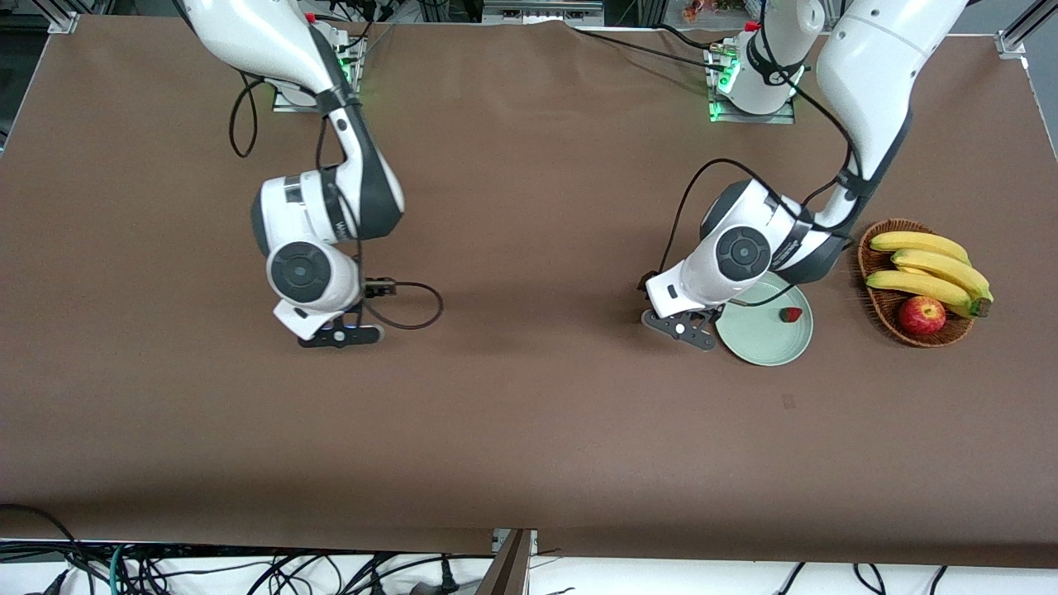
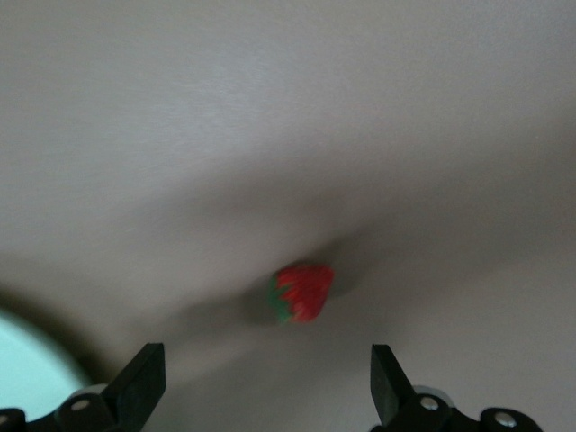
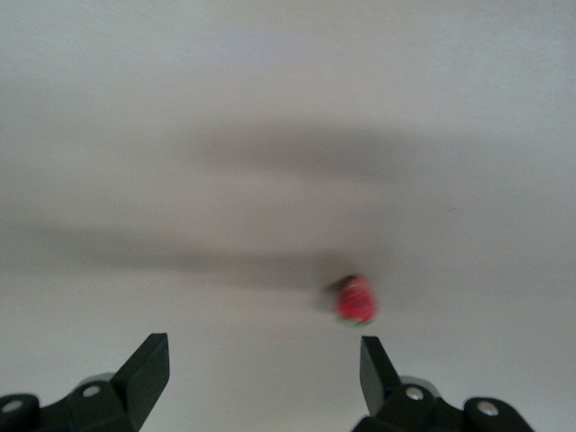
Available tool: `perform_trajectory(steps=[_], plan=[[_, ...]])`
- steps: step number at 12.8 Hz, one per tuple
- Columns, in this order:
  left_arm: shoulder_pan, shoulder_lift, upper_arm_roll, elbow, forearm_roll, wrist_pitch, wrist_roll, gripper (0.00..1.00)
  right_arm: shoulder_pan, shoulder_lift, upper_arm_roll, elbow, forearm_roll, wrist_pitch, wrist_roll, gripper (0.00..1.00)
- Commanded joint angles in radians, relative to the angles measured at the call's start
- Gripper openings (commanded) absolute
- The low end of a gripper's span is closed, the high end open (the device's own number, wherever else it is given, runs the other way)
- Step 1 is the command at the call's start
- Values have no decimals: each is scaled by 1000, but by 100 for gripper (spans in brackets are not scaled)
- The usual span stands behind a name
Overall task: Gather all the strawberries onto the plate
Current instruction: 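Grasp the second strawberry with the left gripper while the right gripper grasps the third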
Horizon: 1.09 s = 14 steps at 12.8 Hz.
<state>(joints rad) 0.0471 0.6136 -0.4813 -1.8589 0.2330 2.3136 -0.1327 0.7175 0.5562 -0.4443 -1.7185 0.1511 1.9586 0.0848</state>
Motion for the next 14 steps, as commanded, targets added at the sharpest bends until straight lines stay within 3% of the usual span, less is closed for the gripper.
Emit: perform_trajectory(steps=[1,3,4,5,7,8,11,14], plan=[[-7,55,1,7,83,88,-19,100,16,-76,-49,-232,-12,193,-144,94],[-9,66,1,7,88,93,-19,100,14,-91,-51,-365,1,369,-155,94],[-7,66,1,9,89,93,-9,79,10,-91,-51,-392,8,409,-157,94],[-10,67,0,9,89,93,-8,47,7,-90,-50,-398,40,411,-158,93],[-9,67,0,10,89,93,-8,12,7,-87,-50,-412,88,411,-171,91],[-9,67,0,10,89,93,-8,3,5,-85,-48,-415,108,411,-181,88],[-1,35,-3,20,89,58,8,0,5,-82,-47,-426,143,414,-220,55],[19,-64,0,67,89,-228,41,0,5,-81,-45,-418,145,416,-229,23]])
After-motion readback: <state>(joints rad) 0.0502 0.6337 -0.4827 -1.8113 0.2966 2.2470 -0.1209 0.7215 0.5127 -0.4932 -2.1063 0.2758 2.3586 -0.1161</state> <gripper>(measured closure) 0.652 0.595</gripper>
